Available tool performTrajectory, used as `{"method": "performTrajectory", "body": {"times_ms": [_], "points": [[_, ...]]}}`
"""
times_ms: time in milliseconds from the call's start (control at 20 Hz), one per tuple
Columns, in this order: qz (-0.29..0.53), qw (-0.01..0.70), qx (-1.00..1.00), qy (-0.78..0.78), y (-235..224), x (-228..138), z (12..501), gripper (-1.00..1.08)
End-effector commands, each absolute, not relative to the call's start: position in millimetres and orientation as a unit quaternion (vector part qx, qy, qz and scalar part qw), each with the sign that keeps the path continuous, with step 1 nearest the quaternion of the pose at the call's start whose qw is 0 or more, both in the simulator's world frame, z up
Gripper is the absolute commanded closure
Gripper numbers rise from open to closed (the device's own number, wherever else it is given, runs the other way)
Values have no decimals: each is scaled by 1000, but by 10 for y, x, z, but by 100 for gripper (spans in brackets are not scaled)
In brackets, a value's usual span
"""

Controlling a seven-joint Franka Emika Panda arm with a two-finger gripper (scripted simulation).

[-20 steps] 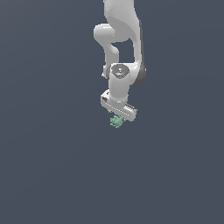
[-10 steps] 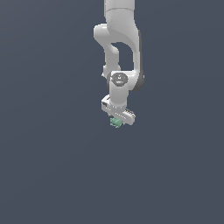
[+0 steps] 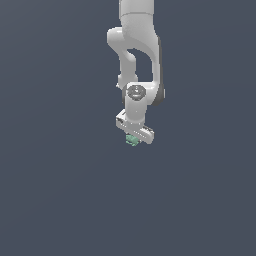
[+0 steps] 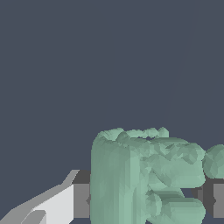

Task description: Pick up the object and move it to a goal position.

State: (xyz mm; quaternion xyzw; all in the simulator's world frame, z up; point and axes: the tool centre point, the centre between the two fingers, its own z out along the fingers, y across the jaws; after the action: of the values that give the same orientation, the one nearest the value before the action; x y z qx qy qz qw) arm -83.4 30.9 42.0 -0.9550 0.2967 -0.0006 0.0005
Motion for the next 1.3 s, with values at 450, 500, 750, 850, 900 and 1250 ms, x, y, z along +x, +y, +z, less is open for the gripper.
{"method": "performTrajectory", "body": {"times_ms": [450, 500, 750, 850, 900, 1250], "points": [[-1, 0, -955, 297, 226, -866, 464, 108], [-1, 0, -955, 297, 189, -880, 483, 108], [0, 1, -955, 297, -103, -987, 634, 108], [0, 1, -955, 297, -269, -1046, 718, 108], [0, 1, -955, 297, -361, -1078, 766, 108], [0, 1, -955, 297, -1021, -1299, 1110, 108]]}}
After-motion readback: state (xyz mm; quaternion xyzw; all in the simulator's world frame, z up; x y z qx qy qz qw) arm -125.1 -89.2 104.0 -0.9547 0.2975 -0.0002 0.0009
